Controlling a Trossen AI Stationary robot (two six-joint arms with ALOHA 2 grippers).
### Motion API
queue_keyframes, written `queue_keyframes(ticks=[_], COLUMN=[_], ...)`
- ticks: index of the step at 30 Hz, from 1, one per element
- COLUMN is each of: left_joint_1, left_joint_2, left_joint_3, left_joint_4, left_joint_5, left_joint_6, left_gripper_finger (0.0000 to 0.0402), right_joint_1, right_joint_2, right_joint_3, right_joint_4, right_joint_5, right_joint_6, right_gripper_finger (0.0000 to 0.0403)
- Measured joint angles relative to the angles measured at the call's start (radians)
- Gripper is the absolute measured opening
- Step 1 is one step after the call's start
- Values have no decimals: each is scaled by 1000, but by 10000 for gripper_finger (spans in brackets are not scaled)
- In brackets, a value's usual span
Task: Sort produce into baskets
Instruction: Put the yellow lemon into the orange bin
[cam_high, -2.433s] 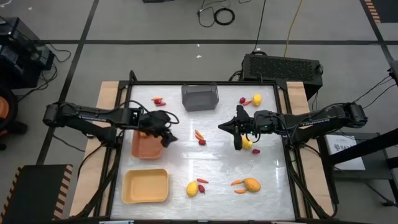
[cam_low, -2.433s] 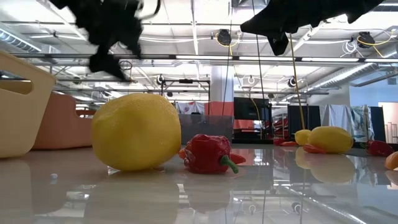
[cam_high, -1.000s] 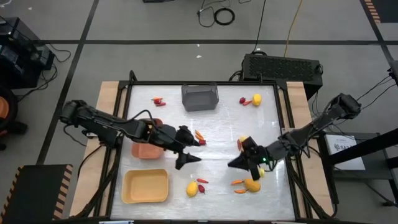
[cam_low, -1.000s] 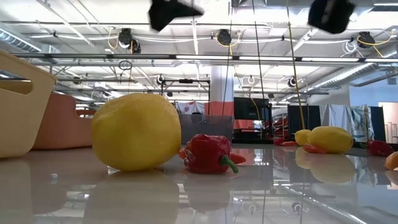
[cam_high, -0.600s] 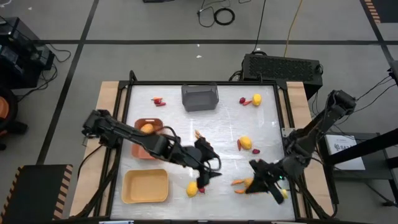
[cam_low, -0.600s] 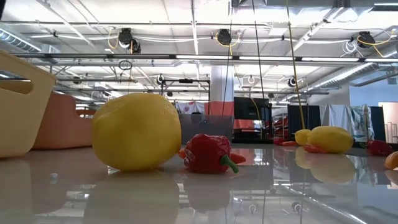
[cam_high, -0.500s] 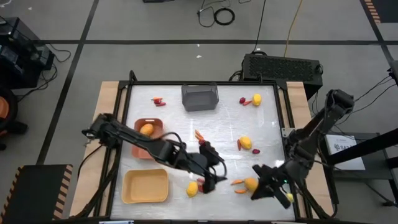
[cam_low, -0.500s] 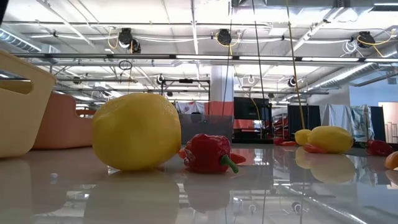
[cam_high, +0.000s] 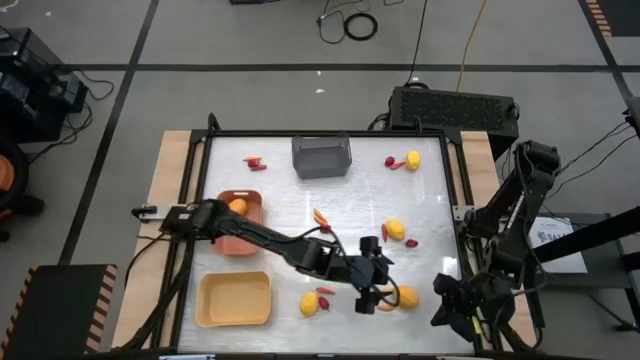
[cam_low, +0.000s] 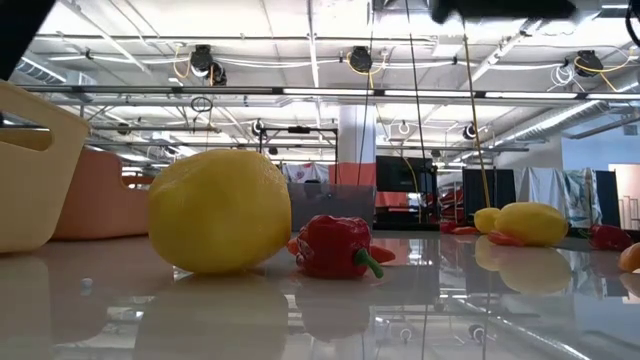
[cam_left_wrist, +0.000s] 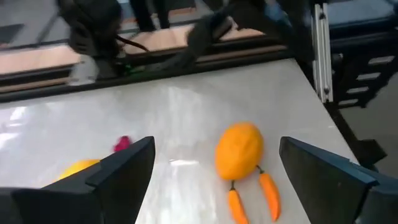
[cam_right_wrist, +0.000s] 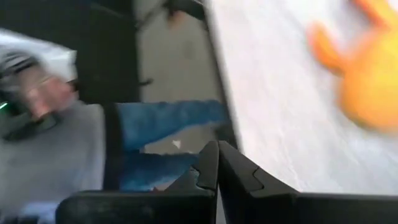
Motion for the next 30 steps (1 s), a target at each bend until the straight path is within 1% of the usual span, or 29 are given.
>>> queue_keyframes(ticks=[3,6,9,11,12,19,22,25,29,30], left_joint_1=[35,68,95,103,104,101,101,101,97,97], left_joint_2=[32,65,110,141,148,200,224,237,236,236], left_joint_3=[0,1,1,0,-1,-1,-1,-1,-6,-6], left_joint_4=[57,118,135,129,125,183,195,173,180,184], left_joint_5=[100,126,209,270,283,307,310,310,310,311], left_joint_6=[1,72,154,154,153,210,207,205,206,206], left_gripper_finger=[350,350,350,350,350,350,350,350,350,350], right_joint_1=[12,11,10,9,9,2,-22,-48,-88,-96], right_joint_2=[39,81,121,144,157,235,268,288,299,299], right_joint_3=[0,0,0,0,0,0,0,0,0,0], right_joint_4=[-35,-32,-48,-73,-74,-67,-66,-68,-79,-83], right_joint_5=[0,-2,-2,-2,-2,-2,-2,-4,-79,-84], right_joint_6=[128,202,288,369,404,502,512,512,515,515], right_gripper_finger=[0,0,0,0,0,0,0,0,0,0])
